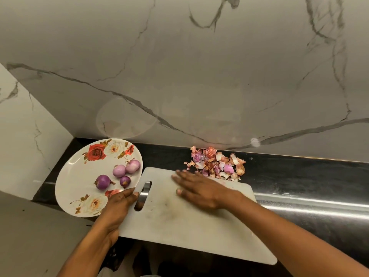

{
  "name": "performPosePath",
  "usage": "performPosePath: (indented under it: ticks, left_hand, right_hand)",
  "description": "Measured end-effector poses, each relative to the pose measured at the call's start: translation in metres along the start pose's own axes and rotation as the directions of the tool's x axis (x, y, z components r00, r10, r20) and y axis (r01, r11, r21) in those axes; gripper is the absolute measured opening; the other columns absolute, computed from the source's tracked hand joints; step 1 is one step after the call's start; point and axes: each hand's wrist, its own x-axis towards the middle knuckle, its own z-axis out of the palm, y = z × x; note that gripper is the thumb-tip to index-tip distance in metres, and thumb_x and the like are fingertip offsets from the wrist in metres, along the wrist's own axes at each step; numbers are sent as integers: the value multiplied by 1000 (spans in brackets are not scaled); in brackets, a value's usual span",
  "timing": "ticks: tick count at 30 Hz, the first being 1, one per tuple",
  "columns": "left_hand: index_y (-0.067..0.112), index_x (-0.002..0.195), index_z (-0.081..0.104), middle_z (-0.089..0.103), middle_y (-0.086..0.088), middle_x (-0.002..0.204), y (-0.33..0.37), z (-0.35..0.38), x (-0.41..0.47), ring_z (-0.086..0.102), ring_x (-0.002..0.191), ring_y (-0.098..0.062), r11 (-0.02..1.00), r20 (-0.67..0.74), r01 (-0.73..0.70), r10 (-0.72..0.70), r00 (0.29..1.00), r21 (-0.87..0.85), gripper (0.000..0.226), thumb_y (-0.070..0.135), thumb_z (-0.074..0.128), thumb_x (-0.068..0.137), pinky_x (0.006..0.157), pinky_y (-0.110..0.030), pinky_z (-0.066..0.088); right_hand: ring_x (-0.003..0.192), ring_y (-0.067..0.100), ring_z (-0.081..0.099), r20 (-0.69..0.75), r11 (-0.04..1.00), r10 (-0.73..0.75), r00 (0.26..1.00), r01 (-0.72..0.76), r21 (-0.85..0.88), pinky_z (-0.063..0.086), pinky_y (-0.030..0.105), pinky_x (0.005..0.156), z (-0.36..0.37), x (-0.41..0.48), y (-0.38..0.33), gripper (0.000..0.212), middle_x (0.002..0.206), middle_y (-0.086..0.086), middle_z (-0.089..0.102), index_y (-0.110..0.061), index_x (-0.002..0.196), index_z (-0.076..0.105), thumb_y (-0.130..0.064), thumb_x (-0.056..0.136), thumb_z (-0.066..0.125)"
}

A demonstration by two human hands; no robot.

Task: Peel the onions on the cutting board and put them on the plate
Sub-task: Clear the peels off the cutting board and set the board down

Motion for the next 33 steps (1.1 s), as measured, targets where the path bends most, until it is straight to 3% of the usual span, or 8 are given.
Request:
performPosePath:
  ticks: [3,5,9,15,18,22,28,33]
  left_hand:
    - [11,105,79,75,-29,92,-2,-4,-5,68,78,-37,1000,14,-2,2,1000,-5,21,16,58,107,72,-41,59]
    - [11,103,78,75,-31,96,-4,-4,-5,70,81,-40,1000,9,2,-2,1000,-9,20,15,59,106,77,-46,60]
    - [14,100,79,77,-25,92,-2,-3,-6,71,84,-41,999,2,7,-7,1000,-35,19,14,60,105,86,-54,59]
    - [18,99,80,78,-20,88,2,-11,-8,70,79,-39,999,-26,-31,30,999,-36,18,18,62,104,79,-47,58]
    - [18,108,79,80,-16,91,-3,-19,-1,71,86,-42,998,-53,-18,15,998,-57,16,20,64,103,88,-55,57]
    - [18,116,78,79,-19,108,-10,-22,7,73,94,-44,995,-49,-5,1,999,-95,19,21,65,103,90,-57,58]
    - [16,106,77,80,-9,80,-13,-18,4,71,73,-33,998,-60,-32,29,998,-49,18,15,60,105,73,-40,58]
    - [18,127,72,80,-17,100,-21,-31,12,72,93,-42,993,-152,1,-19,988,-114,26,22,65,103,92,-57,57]
  right_hand:
    - [161,12,-6,-45,990,140,989,-141,-12,1,43,132,-9,0,10,71,175,-7,-5,-33,166,-1,-67,106,14]
    - [159,8,-13,-77,999,52,996,-53,-6,-5,41,131,-6,-10,-16,70,174,-8,-9,-33,166,-4,-66,107,17]
    - [158,3,-16,38,970,-227,973,229,-77,-12,37,128,12,-21,-58,68,173,-13,-11,-39,164,-10,-66,108,17]
    - [159,7,-17,-104,985,174,979,-175,-1,-3,46,132,-1,-34,24,72,167,-17,-19,-39,163,-12,-72,103,11]
    - [156,-1,-22,-100,999,37,994,-38,0,-7,38,131,-1,-68,13,67,170,-20,-19,-43,162,-12,-66,108,19]
    - [155,-5,-22,47,981,-180,982,183,-65,-15,30,126,12,-93,-8,62,171,-22,-16,-48,162,-9,-59,111,24]
    - [158,6,-19,-21,982,185,982,-186,-33,-1,46,132,8,-67,70,69,168,-18,-23,-46,160,-17,-74,103,11]
    - [151,-11,-24,-95,995,95,991,-94,16,-7,34,131,-14,-89,34,62,167,-28,-22,-53,159,-13,-68,106,17]
